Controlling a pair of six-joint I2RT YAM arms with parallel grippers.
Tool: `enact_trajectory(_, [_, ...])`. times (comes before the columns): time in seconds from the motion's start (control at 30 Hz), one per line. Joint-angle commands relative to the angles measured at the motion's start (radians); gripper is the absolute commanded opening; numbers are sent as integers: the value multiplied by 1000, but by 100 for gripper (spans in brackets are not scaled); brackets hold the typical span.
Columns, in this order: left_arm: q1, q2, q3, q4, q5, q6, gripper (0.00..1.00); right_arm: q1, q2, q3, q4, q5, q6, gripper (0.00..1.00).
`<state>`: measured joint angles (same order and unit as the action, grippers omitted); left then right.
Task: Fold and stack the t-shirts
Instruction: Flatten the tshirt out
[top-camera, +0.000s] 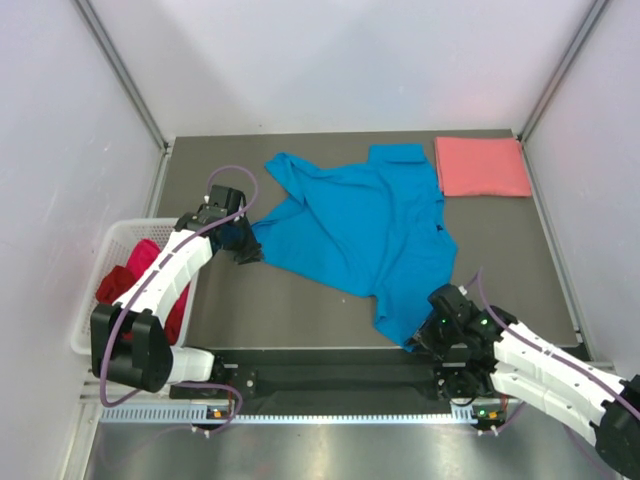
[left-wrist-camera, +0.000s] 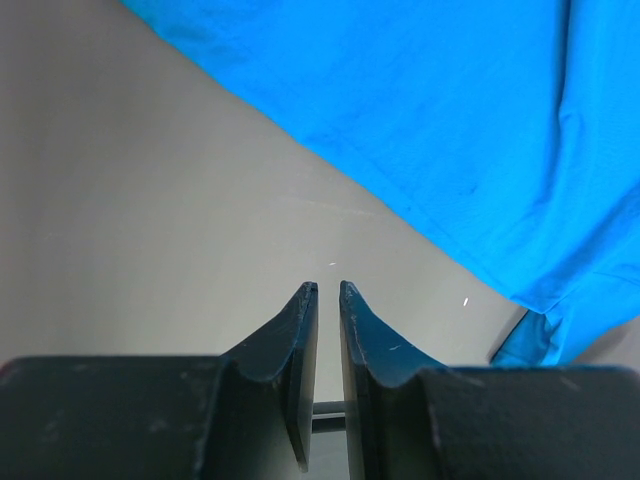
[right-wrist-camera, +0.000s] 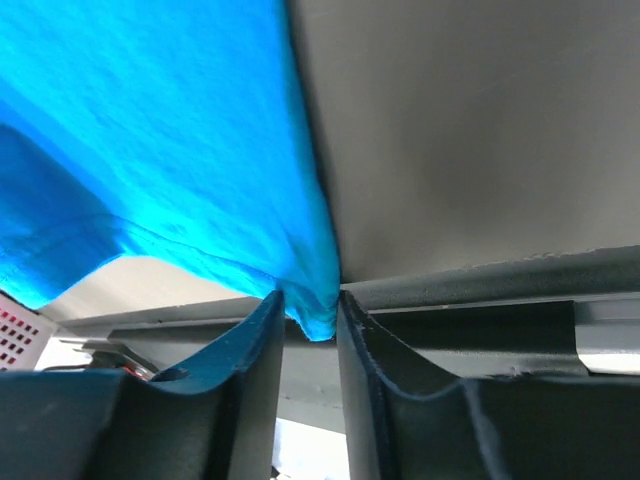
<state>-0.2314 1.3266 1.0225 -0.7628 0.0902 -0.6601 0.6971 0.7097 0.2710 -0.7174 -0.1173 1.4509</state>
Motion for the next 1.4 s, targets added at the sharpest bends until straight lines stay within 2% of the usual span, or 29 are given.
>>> enact_trajectory(0.0, [1,-30,10,13,3,16,20,19,5,-10,56,30,35,27])
enact_trajectory(0.23, [1,-35,14,6,-14,31,19,21,-4,-30,32,54,36,24])
enact_trajectory(0.3, [1,-35,17,7,-14,33,19,21,-10,-39,30,51,37,16])
enact_trajectory(0.33, [1,-32,17,7,-14,33,20,22,-15,-38,23,51,36,9])
enact_trajectory(0.53, [1,-15,17,10,-21,33,22,21,-68,71,-145,111,-32,0])
enact_trajectory(0.67, [12,20,28,22,-23,21,36,19,-73,138,-226,174,-116,0])
enact_trajectory(0.7, [17,40,30,20,-20,11,42,21,-75,145,-231,182,-127,0])
enact_trajectory(0.8, [37,89,39,28,-14,-1,50,19,-91,178,-270,212,-150,0])
enact_trajectory(0.97, [89,169,53,52,-38,7,50,18,-115,292,-372,327,-216,0])
enact_trajectory(1.13, [190,289,86,117,-20,53,46,15,-142,341,-387,375,-244,0])
enact_trajectory(1.37, [201,397,146,160,-23,76,47,1,-128,401,-413,416,-279,0])
